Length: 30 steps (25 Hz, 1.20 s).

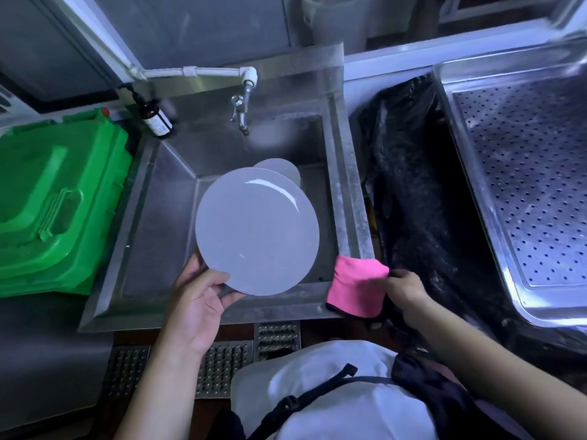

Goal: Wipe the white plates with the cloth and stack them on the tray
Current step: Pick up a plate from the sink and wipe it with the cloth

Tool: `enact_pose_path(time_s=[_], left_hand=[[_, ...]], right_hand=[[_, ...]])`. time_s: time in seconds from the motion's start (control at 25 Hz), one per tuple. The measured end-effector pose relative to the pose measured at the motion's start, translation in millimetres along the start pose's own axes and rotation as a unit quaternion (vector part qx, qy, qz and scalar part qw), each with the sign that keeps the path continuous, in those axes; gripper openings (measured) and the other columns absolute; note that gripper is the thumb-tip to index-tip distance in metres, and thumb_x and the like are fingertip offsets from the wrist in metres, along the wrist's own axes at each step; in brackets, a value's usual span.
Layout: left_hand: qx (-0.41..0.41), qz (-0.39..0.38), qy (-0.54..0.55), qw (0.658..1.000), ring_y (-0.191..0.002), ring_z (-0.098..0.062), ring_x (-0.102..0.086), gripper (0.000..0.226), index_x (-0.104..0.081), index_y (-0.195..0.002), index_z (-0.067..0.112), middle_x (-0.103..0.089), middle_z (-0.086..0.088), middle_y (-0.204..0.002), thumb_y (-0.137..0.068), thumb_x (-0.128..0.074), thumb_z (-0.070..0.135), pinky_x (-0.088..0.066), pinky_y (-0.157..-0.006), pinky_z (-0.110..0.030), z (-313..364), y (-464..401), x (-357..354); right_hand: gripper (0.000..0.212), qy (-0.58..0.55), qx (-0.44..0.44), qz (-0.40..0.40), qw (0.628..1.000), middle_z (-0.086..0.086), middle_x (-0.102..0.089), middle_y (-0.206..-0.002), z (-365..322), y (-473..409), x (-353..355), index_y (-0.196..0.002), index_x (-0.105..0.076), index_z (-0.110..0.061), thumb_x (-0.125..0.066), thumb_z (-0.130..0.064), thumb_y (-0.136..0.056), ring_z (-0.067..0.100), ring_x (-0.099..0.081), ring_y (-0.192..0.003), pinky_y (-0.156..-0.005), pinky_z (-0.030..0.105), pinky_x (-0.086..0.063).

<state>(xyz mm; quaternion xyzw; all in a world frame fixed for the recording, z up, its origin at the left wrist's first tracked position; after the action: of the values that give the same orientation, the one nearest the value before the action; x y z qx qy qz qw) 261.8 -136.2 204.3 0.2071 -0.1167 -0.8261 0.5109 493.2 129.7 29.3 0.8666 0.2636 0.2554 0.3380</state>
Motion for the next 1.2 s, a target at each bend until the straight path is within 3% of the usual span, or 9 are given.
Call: enact_pose_path(time_s=[0.12,0.24,0.36,0.44,0.56,0.76,0.88,1.0,1.2], left_hand=[[0.012,-0.007,-0.014,1.000,-0.102,-0.022,-0.068,0.059,-0.070,-0.119,0.031,-0.072,0.001,-0.118,-0.090,-0.043,-0.013,-0.063,-0.066,-0.036,-3.8,-5.2,-5.0],[0.019,-0.016,-0.020,1.000,-0.102,-0.022,-0.068,0.059,-0.072,-0.113,0.032,-0.073,0.002,-0.116,-0.091,-0.042,-0.013,-0.063,-0.065,-0.036,-3.7,-8.3,-7.3],[0.026,-0.022,-0.022,0.999,-0.103,-0.023,-0.067,0.058,-0.071,-0.113,0.031,-0.073,0.002,-0.115,-0.091,-0.042,-0.013,-0.063,-0.066,-0.036,-6.0,-12.4,-3.1],[0.033,-0.026,-0.018,0.999,-0.104,-0.023,-0.067,0.057,-0.069,-0.116,0.031,-0.073,0.001,-0.116,-0.091,-0.042,-0.012,-0.064,-0.069,-0.037,-8.2,-15.4,1.7],[0.040,-0.029,-0.016,0.999,-0.103,-0.022,-0.067,0.056,-0.068,-0.117,0.030,-0.073,0.003,-0.114,-0.091,-0.042,-0.012,-0.064,-0.068,-0.035,-9.0,-21.2,10.1],[0.043,-0.036,-0.035,0.998,-0.101,-0.021,-0.069,0.056,-0.071,-0.115,0.030,-0.072,0.002,-0.118,-0.091,-0.044,-0.013,-0.063,-0.067,-0.036,-0.9,-35.0,25.4],[0.049,-0.038,-0.043,0.997,-0.106,-0.023,-0.067,0.055,-0.069,-0.118,0.029,-0.071,0.003,-0.120,-0.091,-0.045,-0.013,-0.063,-0.069,-0.038,2.4,-40.1,33.3],[0.058,-0.042,-0.046,0.996,-0.106,-0.023,-0.067,0.055,-0.067,-0.121,0.028,-0.072,0.004,-0.118,-0.092,-0.045,-0.013,-0.064,-0.068,-0.038,4.4,-40.8,39.2],[0.069,-0.043,-0.050,0.995,-0.106,-0.023,-0.066,0.056,-0.066,-0.124,0.026,-0.072,0.003,-0.118,-0.091,-0.046,-0.013,-0.064,-0.069,-0.041,0.3,-42.9,50.4]], right_hand=[[0.015,-0.059,0.007,0.080,0.995,0.005,-0.064,-0.074,14.7,5.3,2.5,-0.084,-0.065,-0.008,-0.076,-0.001,-0.076,0.023,-0.058,-0.070,-0.058,0.030,-0.048],[0.028,-0.116,-0.001,0.101,0.988,0.009,-0.057,-0.075,21.5,6.4,6.6,-0.075,-0.053,-0.016,-0.077,-0.002,-0.076,0.021,-0.051,-0.068,-0.059,0.034,-0.044],[0.029,-0.213,-0.131,0.034,0.968,0.014,-0.066,-0.089,35.8,8.4,2.3,-0.091,-0.066,-0.006,-0.086,-0.010,-0.071,0.027,-0.061,-0.076,-0.067,0.040,-0.054],[0.029,-0.233,-0.230,-0.060,0.943,0.011,-0.062,-0.094,38.5,21.1,-7.6,-0.100,-0.062,-0.001,-0.079,-0.017,-0.081,0.026,-0.058,-0.080,-0.063,0.038,-0.047],[0.014,-0.217,-0.254,-0.090,0.938,0.006,-0.051,-0.086,39.9,23.3,-5.5,-0.085,-0.056,-0.006,-0.070,-0.007,-0.085,0.022,-0.050,-0.076,-0.063,0.034,-0.042],[0.007,-0.356,-0.297,-0.078,0.883,0.011,-0.059,-0.089,39.0,35.3,-10.8,-0.089,-0.058,0.001,-0.063,-0.003,-0.092,0.024,-0.061,-0.083,-0.094,0.033,-0.048],[0.010,-0.262,-0.223,-0.013,0.939,0.006,-0.058,-0.079,29.6,36.6,2.5,-0.082,-0.060,-0.007,-0.068,-0.004,-0.088,0.020,-0.057,-0.072,-0.077,0.035,-0.052],[0.024,-0.092,-0.018,0.139,0.986,0.006,-0.058,-0.070,-8.9,40.0,25.6,-0.077,-0.063,-0.018,-0.080,-0.002,-0.074,0.019,-0.051,-0.056,-0.053,0.030,-0.045],[0.017,0.250,0.184,0.167,0.936,0.002,-0.060,-0.099,-64.6,60.4,-29.3,-0.099,-0.065,-0.019,-0.071,-0.026,-0.085,0.028,-0.059,-0.084,-0.069,0.033,-0.040]])
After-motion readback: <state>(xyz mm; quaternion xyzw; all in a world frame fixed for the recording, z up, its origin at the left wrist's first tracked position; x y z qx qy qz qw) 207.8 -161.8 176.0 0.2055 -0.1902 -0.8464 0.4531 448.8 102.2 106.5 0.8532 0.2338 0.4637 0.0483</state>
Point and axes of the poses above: each hand's wrist, its own y-axis away from the middle knuckle, its own x-axis out of the back of the hand, z = x × y, the point moved 9 cm from there along -y, towards the middle knuckle
